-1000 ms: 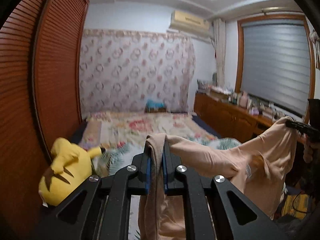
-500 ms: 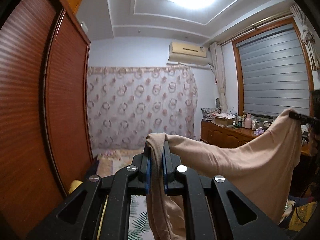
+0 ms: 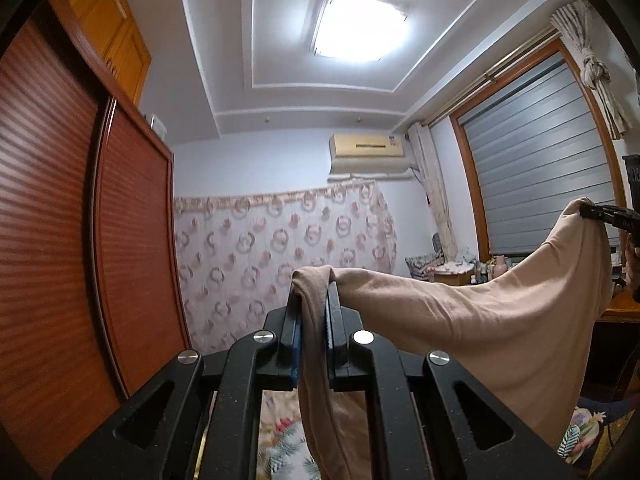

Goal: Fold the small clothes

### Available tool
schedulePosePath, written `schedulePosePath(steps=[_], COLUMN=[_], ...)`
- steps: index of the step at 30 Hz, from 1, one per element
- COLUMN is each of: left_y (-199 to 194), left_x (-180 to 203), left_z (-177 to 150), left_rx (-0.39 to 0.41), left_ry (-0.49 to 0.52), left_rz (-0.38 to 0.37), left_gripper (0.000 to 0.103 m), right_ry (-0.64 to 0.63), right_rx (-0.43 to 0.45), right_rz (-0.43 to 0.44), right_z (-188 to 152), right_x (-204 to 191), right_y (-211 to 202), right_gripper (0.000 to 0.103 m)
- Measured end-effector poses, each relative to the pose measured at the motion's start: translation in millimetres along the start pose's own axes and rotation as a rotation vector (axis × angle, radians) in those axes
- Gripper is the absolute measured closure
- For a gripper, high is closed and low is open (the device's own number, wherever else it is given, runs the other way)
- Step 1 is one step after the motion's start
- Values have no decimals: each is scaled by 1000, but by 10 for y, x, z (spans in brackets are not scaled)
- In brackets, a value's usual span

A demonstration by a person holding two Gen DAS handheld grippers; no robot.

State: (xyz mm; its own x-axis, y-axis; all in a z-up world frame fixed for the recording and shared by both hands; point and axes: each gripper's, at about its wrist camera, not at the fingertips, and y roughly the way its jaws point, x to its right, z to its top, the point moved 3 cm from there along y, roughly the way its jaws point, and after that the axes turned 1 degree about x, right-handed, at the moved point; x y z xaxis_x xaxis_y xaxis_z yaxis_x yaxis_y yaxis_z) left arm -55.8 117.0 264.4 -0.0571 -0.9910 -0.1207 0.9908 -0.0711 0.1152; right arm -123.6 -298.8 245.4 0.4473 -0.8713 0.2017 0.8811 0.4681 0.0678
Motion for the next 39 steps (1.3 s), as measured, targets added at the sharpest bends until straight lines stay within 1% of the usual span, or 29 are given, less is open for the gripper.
schedulePosePath(steps=[3,5,8,11,15,17,19,23,24,31,32,36,39], left_y=[-10,63,268,635,1101,1379,1703,2178,2268,2973,3029,3325,3478], left_x=[19,20,33,-3,5,18,41,136,160,324,342,392,419], left_z=[60,42,-105,-365,-769,-1012,-1284,-1712,-1791,-2408,-2467,-2766,-2993], left_rx=[22,14,-30,-96,-174,-214,-271,-359,-377,-517,-531,-602,-654], left_ry=[13,20,17,11,-4,2,8,17,17,28,28,22,10], left_rz=[2,7,15,27,26,32,38,40,38,21,21,17,12], left_gripper=[93,93,93,93,93,93,93,93,93,93,93,93,93], right_ry=[-18,-27,-16,-10,11,23,24,52,53,62,63,85,109], right_rx=[11,7,-27,-82,-163,-188,-224,-323,-346,-504,-524,-605,-657], right_rz=[-22,-38,-52,-73,-84,-73,-77,-91,-97,-123,-127,-126,-111], right_z=[-74,-146,-253,-455,-899,-1127,-1369,-1838,-1974,-2634,-2630,-2845,-2876], right_x=[-94,-117,-29,50,175,226,277,411,434,624,673,807,892], right_y=[-61,7,186,472,996,1242,1516,2092,2245,3226,3383,3916,4286], right_gripper=[94,94,94,94,94,94,94,94,94,94,94,94,94])
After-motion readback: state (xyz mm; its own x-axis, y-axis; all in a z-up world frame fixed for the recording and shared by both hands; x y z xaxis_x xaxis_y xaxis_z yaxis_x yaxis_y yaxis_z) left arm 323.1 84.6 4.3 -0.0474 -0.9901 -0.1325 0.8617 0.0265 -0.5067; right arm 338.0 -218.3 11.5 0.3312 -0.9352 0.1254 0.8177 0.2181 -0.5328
